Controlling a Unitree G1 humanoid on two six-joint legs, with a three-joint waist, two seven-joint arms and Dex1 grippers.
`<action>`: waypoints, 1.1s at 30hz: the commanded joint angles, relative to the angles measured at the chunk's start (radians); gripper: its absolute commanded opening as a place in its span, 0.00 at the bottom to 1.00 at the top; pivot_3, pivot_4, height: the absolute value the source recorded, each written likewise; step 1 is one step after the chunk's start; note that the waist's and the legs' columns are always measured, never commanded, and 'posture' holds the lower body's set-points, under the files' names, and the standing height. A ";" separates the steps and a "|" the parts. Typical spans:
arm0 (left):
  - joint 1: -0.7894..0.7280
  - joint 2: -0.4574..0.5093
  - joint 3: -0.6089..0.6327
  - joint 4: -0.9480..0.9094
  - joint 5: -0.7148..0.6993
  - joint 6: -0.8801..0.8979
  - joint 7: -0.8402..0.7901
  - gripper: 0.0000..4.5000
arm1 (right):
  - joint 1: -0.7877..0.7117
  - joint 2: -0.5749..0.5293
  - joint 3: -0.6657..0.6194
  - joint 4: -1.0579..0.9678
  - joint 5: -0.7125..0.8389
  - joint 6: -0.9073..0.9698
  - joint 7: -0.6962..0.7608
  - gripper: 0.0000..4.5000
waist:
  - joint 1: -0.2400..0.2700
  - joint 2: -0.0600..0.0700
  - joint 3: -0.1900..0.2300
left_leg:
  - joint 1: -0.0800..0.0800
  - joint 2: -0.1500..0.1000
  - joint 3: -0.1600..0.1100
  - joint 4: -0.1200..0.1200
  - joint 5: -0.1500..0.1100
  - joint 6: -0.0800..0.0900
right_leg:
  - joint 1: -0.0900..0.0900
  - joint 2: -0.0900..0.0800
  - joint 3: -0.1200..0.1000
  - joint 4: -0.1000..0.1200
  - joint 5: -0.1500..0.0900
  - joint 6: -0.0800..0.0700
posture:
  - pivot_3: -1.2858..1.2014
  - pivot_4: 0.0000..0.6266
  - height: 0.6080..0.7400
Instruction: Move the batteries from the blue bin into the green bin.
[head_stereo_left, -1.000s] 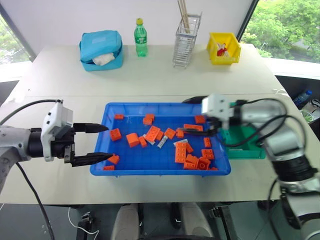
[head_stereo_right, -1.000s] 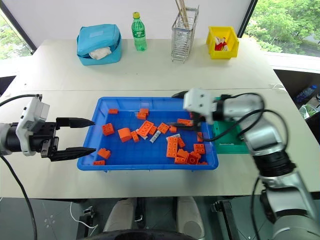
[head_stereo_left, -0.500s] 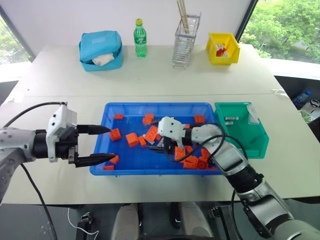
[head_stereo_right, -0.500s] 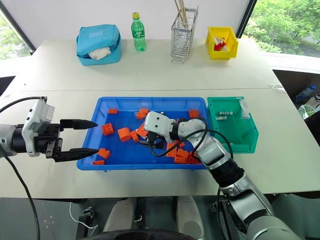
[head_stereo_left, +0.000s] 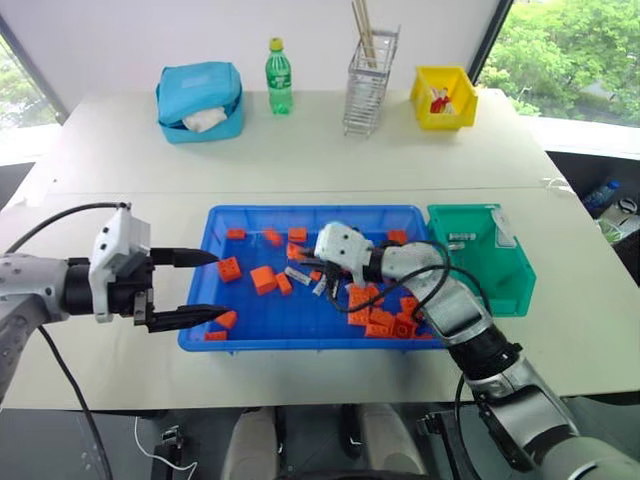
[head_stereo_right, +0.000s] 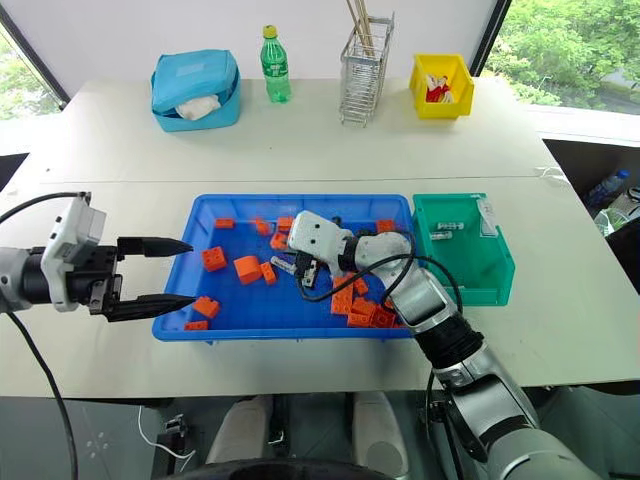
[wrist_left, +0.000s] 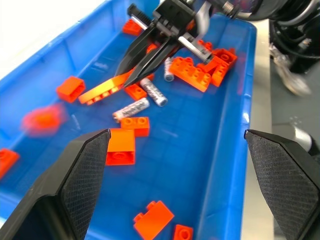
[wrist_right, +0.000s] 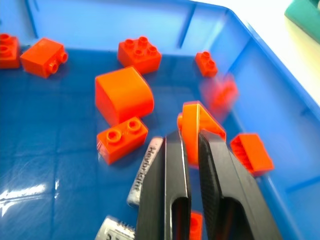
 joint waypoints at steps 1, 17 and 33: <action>-0.026 0.008 -0.002 -0.002 0.005 -0.018 -0.002 1.00 | -0.019 0.004 -0.018 -0.005 0.010 0.003 0.000 0.01 | 0.000 0.000 0.000 | 0.000 0.000 0.000 0.000 0.000 0.000 | 0.000 0.000 0.000 0.000 0.000 0.000 | 0.52 0.24 0.97; -0.063 -0.013 -0.029 -0.020 -0.003 -0.005 0.039 1.00 | -0.213 0.058 -0.043 0.364 -0.055 -0.165 -0.066 0.01 | -0.003 0.000 0.000 | 0.000 0.000 0.000 0.000 0.000 0.000 | -0.001 0.000 0.000 0.001 0.000 0.000 | 0.52 0.24 0.97; -0.069 -0.014 -0.043 -0.023 0.001 -0.006 0.044 1.00 | -0.178 -0.016 0.087 0.063 -0.019 0.154 0.152 0.88 | -0.001 0.000 0.000 | 0.000 0.000 0.000 0.000 0.000 0.000 | -0.001 0.000 0.000 0.001 0.000 0.000 | 0.52 0.24 0.97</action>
